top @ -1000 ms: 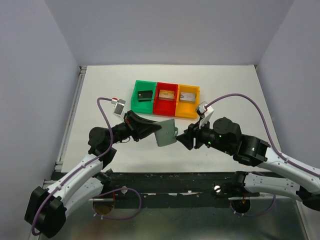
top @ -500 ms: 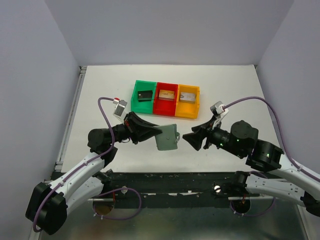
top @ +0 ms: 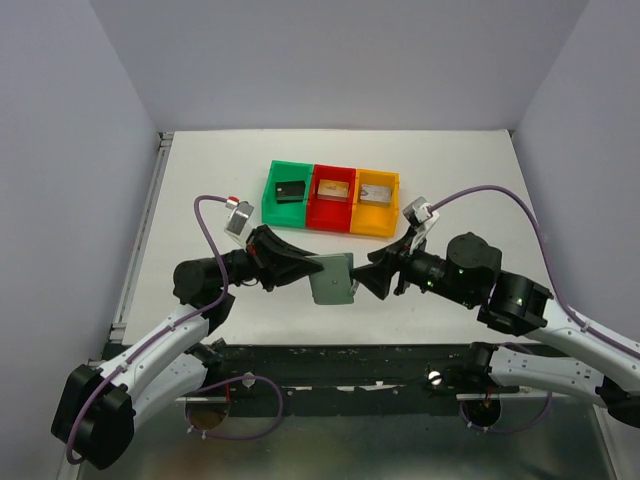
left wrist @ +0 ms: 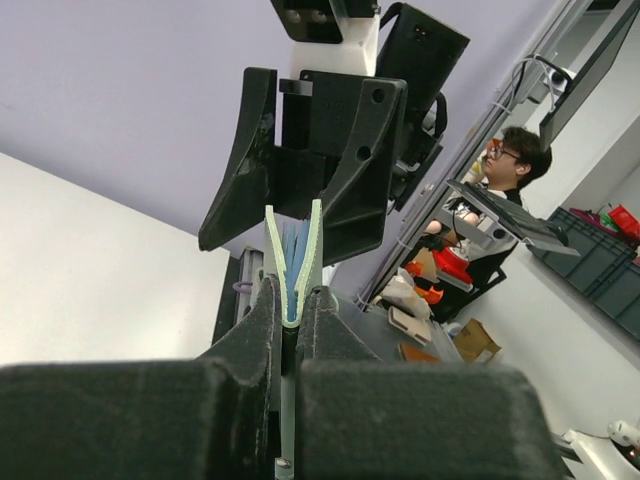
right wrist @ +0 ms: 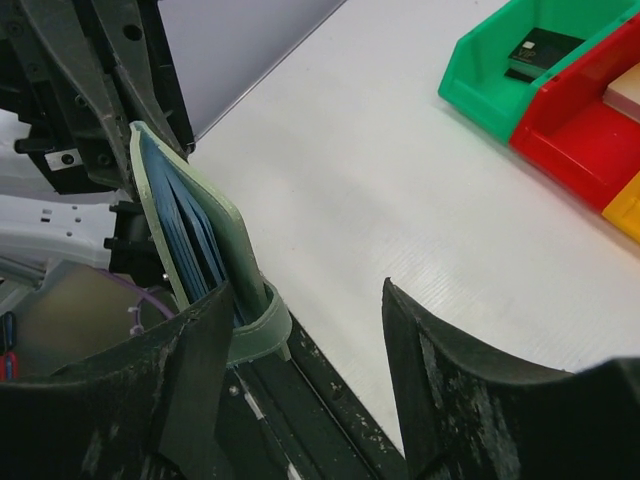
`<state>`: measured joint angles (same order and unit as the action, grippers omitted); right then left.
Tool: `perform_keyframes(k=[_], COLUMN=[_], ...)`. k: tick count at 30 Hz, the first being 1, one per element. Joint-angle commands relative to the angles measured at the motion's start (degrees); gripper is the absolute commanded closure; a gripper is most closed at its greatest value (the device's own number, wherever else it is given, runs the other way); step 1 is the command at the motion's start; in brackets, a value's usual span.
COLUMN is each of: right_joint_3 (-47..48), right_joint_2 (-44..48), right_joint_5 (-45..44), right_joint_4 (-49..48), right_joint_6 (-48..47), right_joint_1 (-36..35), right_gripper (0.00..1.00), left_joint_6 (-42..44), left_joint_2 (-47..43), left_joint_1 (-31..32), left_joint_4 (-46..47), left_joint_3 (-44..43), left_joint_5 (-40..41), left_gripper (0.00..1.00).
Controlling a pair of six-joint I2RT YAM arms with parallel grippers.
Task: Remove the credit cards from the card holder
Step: Open the card holder.
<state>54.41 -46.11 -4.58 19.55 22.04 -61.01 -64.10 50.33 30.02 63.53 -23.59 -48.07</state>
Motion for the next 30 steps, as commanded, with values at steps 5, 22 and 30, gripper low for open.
perform_keyframes(k=[5,22,30], right_joint_3=[0.08,-0.45,0.25], right_joint_2=[-1.53,-6.45,-3.38], right_joint_5=[5.88,12.32,9.07], right_joint_4=[-3.11,-6.02,-1.54], right_joint_6=[0.72,1.69,0.11], right_joint_1=[0.19,0.28,0.46], right_gripper=[0.32,0.62,0.99], left_joint_6=[-1.47,-8.42,4.65], left_joint_2=[0.21,5.31,-3.55], left_joint_1=[0.04,0.13,0.13], left_joint_4=[5.73,17.68,-6.95], left_joint_3=[0.22,0.13,-0.75], left_joint_5=[-1.41,-1.32,3.06], left_gripper=[1.0,1.0,0.57])
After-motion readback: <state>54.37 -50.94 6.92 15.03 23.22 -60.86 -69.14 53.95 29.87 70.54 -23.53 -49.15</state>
